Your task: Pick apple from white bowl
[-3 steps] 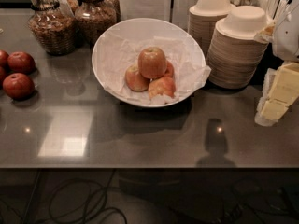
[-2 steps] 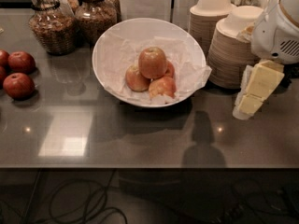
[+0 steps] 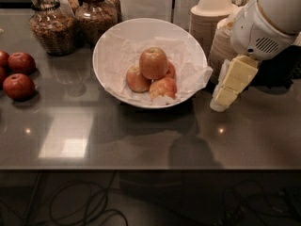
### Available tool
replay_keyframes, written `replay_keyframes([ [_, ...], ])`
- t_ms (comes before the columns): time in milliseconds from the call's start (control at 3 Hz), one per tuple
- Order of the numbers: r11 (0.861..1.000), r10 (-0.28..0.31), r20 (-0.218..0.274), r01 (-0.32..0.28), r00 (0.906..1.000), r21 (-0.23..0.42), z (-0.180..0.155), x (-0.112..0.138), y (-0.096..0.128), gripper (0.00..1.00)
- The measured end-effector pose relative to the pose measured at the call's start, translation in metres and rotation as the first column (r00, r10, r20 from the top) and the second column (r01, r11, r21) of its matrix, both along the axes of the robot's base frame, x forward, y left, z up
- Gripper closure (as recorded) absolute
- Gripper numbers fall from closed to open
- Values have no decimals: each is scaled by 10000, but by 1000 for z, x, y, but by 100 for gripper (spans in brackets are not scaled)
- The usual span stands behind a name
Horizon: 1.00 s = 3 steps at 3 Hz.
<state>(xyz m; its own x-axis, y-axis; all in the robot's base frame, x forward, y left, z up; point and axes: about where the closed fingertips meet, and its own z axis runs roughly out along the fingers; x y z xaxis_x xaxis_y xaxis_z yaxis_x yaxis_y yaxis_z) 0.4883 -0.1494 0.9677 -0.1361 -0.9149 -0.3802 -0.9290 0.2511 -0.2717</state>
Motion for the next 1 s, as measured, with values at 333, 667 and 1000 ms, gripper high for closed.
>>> replay_keyframes([
  [333, 9936, -300, 5, 298, 9995, 1093, -9, 14, 14, 0],
  [667, 9587, -364, 277, 271, 9990, 2833, -11, 45, 42, 0],
  [1000, 9191, -190, 415, 11, 9990, 3941, -13, 65, 69, 0],
])
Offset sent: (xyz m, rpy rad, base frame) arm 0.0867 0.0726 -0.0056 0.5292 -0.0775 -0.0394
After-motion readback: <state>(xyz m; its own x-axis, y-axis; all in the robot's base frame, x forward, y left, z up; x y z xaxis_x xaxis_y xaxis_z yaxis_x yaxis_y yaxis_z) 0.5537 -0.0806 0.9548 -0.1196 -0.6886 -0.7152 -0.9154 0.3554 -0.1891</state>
